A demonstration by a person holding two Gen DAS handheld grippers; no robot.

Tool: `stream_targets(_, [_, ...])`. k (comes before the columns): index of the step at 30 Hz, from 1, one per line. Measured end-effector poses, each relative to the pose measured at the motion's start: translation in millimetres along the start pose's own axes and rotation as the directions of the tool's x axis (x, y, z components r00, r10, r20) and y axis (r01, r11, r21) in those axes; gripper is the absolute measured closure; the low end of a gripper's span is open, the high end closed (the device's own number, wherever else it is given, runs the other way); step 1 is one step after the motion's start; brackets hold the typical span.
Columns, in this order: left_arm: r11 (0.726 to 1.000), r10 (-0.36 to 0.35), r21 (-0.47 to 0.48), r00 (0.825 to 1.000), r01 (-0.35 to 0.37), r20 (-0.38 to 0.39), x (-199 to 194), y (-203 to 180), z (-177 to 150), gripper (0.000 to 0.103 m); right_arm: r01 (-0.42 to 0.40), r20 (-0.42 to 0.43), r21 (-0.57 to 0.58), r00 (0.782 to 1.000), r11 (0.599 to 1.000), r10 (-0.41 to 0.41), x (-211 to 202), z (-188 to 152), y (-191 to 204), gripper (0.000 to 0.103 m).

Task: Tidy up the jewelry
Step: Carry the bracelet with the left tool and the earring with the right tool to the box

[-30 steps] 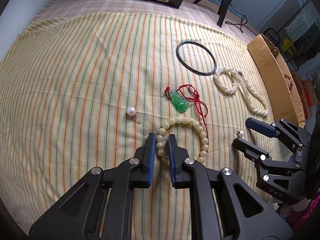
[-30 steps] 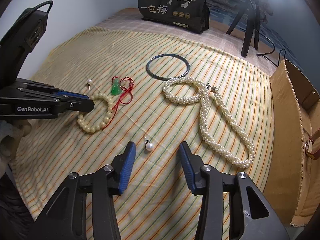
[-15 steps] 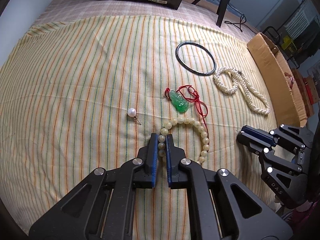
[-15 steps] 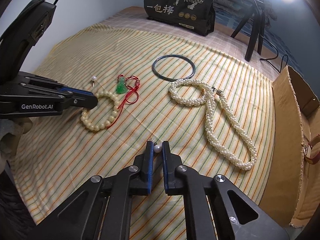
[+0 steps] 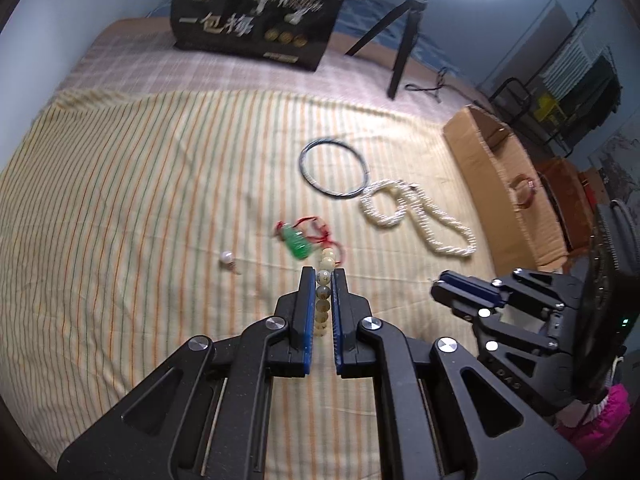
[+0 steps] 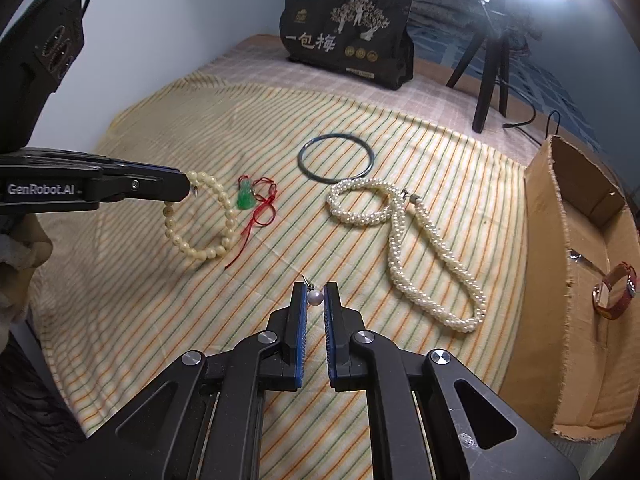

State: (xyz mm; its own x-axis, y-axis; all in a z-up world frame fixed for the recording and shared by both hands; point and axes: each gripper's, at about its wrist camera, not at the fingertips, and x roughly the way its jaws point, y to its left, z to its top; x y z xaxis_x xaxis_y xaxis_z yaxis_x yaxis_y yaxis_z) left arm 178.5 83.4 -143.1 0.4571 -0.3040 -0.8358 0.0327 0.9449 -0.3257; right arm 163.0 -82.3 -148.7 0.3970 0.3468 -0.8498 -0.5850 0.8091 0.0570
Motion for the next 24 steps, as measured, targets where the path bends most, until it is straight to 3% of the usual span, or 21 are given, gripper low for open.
stream_targets(14, [0.995,-0.089,0.040,0.994,0.086,0.069,-28,-47,9,0.098,0.007,0.078,0.045,0.997,0.999,-0.011,-46,-6,-19,0.096])
stream_targets(24, [0.987,-0.148,0.081,0.985,0.141,0.084,-31,-92,16,0.098,0.050,0.138,0.133,0.988,0.990,-0.068,-89,-16,-60,0.096])
